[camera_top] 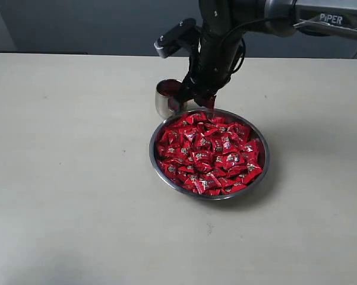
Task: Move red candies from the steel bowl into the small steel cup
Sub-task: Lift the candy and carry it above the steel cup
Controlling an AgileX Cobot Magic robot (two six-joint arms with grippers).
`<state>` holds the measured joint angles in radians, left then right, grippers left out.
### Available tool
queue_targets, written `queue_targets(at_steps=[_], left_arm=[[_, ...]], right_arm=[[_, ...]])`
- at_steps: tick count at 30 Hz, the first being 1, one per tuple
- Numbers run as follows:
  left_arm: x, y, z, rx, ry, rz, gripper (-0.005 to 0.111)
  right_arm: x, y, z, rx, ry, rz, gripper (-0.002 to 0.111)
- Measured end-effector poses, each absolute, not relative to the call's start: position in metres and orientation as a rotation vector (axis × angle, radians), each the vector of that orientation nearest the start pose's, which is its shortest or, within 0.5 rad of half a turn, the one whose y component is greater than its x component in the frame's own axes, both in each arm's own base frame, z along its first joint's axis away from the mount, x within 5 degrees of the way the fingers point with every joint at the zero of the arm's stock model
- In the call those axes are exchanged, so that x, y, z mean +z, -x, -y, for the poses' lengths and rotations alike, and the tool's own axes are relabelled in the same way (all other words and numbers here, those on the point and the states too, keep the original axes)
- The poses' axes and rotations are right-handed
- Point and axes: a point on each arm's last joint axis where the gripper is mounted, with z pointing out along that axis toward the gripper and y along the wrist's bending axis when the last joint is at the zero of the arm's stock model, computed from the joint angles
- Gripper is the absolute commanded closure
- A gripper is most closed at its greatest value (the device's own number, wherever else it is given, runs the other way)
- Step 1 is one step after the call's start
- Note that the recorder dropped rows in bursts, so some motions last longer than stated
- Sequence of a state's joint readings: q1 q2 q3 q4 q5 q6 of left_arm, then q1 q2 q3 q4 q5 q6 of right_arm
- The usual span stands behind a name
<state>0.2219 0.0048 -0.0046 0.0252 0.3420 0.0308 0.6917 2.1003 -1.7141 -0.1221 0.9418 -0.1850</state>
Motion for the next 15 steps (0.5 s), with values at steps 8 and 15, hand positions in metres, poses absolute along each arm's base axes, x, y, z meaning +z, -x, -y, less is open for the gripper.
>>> queue_targets(at_steps=[8,15], left_arm=[[0.184,-0.052,-0.013,0.203,0.159,-1.823,0.106],[0.184,-0.052,-0.013,0.203,0.159,-1.823,0.106]], right_arm=[[0.214,-0.377,-0.273,0.134,1.016,-2.449,0.109],[0.221,-0.381,-0.285,0.332,0.928,-2.36,0.109]])
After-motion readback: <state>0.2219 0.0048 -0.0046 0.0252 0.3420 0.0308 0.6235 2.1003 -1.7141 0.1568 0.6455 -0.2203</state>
